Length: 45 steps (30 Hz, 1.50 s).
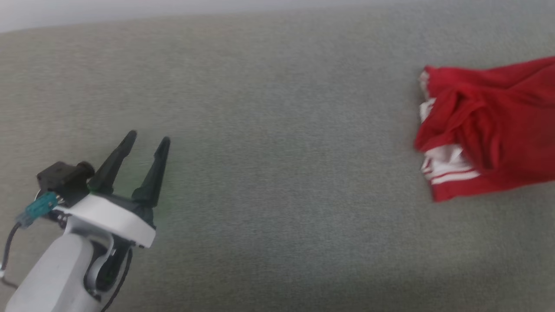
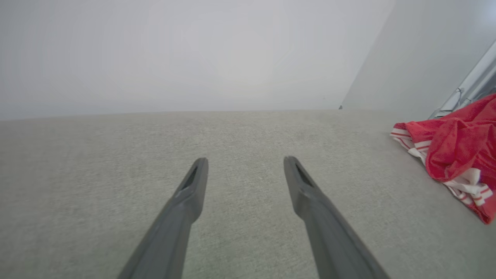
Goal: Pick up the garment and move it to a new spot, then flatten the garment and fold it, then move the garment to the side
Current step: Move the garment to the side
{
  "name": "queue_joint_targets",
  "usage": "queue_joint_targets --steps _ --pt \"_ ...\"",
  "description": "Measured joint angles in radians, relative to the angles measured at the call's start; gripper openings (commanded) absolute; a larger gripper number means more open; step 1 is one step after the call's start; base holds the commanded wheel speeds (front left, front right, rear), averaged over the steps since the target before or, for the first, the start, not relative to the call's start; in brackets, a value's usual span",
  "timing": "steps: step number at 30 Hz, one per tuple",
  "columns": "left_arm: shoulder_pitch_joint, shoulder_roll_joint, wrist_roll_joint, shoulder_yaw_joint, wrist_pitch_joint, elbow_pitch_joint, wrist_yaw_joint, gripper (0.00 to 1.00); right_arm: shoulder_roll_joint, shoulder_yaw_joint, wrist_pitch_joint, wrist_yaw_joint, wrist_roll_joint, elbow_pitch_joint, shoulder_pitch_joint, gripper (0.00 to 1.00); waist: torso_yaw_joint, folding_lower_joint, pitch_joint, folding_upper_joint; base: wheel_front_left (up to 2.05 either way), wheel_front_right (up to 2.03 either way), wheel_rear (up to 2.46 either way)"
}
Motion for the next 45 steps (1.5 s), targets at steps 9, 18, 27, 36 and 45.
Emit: queue_joint_targets --steps 9,18,27,36,45 --pt "-0.11 -0.007 0.03 -0.053 0.017 -0.003 -0.024 1.0 -0.054 -0.029 -0.113 0.0 -0.073 0.062 -0.087 0.0 -0.068 0.0 0.082 0.0 0.0 0.0 0.0" --pt "-0.193 -0.001 0.035 -0.094 0.024 -0.008 -0.034 1.0 -0.104 -0.033 -0.226 0.0 -0.178 0.132 -0.158 0.0 -0.091 0.0 0.164 0.0 0.0 0.0 0.0" --pt "-0.254 0.011 0.033 -0.133 0.028 -0.012 -0.037 1.0 -0.04 -0.109 -0.323 0.0 -0.345 0.263 -0.213 0.0 -0.07 0.0 0.228 0.0 0.0 0.0 0.0" --pt "-0.286 0.018 0.026 -0.154 0.024 -0.006 -0.039 1.0 0.035 -0.176 -0.381 0.0 -0.433 0.364 -0.253 0.0 -0.036 0.0001 0.259 0.0 0.0 0.0 0.0" --pt "-0.279 0.03 -0.011 -0.142 0.011 -0.003 -0.041 1.0 0.06 -0.216 -0.391 0.0 -0.466 0.395 -0.289 1.0 -0.033 0.0001 0.238 0.0 0.0 0.0 0.0"
